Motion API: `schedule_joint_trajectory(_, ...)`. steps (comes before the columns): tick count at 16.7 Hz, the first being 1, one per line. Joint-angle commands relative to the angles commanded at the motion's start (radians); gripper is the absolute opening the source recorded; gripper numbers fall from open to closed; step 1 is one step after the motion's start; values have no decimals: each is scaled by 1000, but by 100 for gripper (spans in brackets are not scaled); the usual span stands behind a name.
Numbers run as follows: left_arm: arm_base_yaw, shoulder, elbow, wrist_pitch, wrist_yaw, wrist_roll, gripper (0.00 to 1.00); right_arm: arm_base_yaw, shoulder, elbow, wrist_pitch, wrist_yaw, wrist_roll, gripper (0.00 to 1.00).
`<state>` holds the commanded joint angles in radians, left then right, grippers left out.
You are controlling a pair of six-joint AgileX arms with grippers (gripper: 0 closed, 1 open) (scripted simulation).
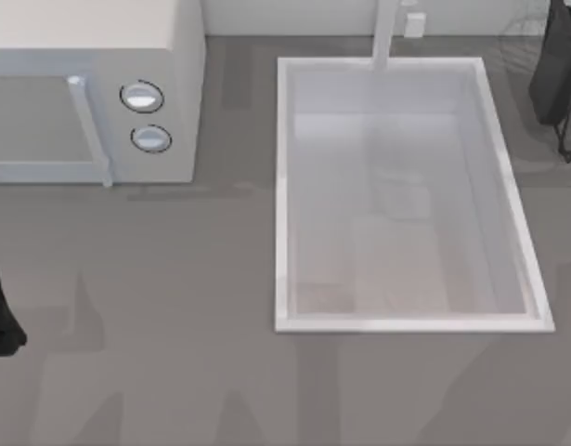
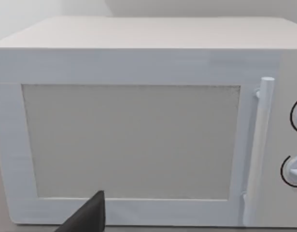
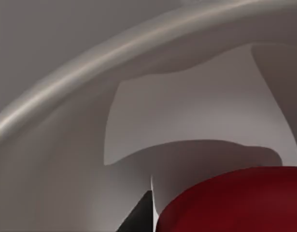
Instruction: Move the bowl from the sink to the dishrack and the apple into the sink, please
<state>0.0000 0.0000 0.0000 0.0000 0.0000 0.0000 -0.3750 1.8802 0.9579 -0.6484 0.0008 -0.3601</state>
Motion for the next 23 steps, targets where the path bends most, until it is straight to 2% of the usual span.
schedule_joint_trajectory(9, 0, 0, 0, 0, 0, 0, 100, 0, 0, 0, 0, 0, 0, 2)
schedule_joint_trajectory(17, 0, 0, 0, 0, 0, 0, 100, 0, 0, 0, 0, 0, 0, 0)
schedule_joint_trajectory(18, 0, 0, 0, 0, 0, 0, 100, 6, -72, 57, -26, 0, 16, 0)
schedule_joint_trajectory(23, 0, 0, 0, 0, 0, 0, 100, 3, -105, 141, -141, 1, 14, 0)
